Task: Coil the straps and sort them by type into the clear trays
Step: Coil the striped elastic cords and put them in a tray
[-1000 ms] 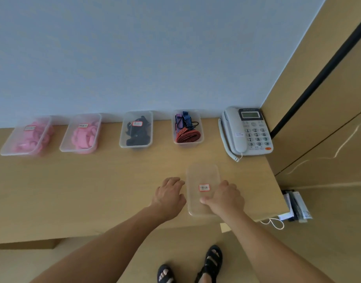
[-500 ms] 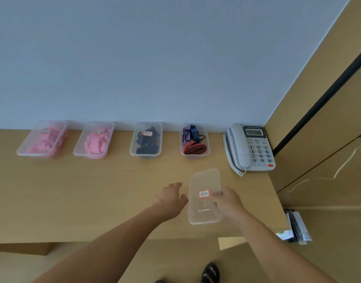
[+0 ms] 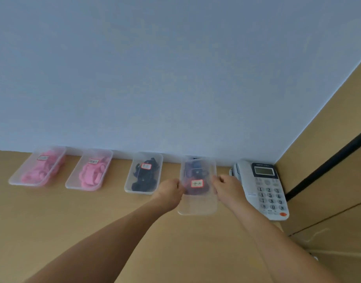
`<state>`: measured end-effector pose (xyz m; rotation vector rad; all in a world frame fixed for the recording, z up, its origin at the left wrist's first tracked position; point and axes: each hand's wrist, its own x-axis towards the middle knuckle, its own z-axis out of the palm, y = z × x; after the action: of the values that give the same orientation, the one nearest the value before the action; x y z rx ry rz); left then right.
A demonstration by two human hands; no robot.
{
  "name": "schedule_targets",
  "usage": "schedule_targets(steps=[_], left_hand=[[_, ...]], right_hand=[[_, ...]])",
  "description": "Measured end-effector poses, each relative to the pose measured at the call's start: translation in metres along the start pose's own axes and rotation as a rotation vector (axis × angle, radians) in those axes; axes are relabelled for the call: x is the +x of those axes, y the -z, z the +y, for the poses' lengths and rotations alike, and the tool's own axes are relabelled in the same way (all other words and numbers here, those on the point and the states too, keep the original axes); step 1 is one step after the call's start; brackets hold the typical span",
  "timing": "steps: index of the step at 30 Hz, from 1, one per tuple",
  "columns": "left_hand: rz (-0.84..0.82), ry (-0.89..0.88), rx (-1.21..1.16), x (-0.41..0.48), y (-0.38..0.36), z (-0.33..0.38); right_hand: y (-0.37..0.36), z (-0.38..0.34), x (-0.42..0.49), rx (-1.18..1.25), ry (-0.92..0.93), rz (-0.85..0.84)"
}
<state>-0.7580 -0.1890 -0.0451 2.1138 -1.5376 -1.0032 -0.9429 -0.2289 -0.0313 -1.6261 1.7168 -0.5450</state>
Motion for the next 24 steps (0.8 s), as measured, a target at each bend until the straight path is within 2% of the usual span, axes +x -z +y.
schedule_targets(steps=[6, 11, 19, 24], left_hand=[[-0.015, 0.074, 0.234, 0.066, 0.002, 0.010], [-0.037, 0.144, 0.323, 0.092, -0.010, 0.010], [0.003, 0.212, 0.196, 0.097, -0.021, -0.001], [-0.039, 0.244, -0.034, 0.097, -0.019, -0.002]], right_hand=[[-0.017, 0.001, 0.079, -0.093, 0.038, -0.043], [-0.028, 0.017, 0.106, -0.147, 0.038, -0.098], [-0.034, 0.032, 0.113, -0.150, -0.043, -0.091], [-0.033, 0.035, 0.112, -0.206, -0.089, -0.150]])
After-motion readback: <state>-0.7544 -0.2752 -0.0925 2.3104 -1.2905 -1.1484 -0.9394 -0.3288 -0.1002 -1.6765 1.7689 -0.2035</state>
